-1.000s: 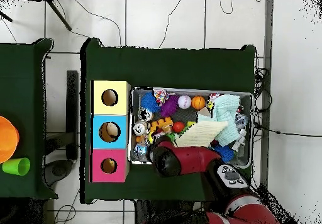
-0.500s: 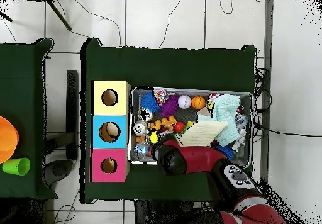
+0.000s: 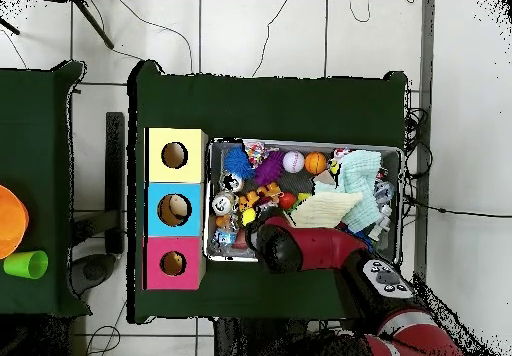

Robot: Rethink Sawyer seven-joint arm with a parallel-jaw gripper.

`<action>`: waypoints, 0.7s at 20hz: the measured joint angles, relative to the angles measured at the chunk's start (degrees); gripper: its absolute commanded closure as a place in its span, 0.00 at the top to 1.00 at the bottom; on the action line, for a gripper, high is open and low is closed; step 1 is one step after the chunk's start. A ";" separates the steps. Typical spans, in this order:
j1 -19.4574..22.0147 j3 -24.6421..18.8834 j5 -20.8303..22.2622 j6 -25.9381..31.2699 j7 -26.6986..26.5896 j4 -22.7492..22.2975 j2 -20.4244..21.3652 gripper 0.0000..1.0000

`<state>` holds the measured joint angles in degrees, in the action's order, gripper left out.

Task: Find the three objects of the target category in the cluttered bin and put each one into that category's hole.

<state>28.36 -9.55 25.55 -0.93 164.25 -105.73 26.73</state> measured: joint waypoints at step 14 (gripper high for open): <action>-2.97 0.31 -0.18 0.01 0.00 2.88 -0.58 0.00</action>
<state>25.39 -9.25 25.37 -0.92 164.25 -102.85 26.15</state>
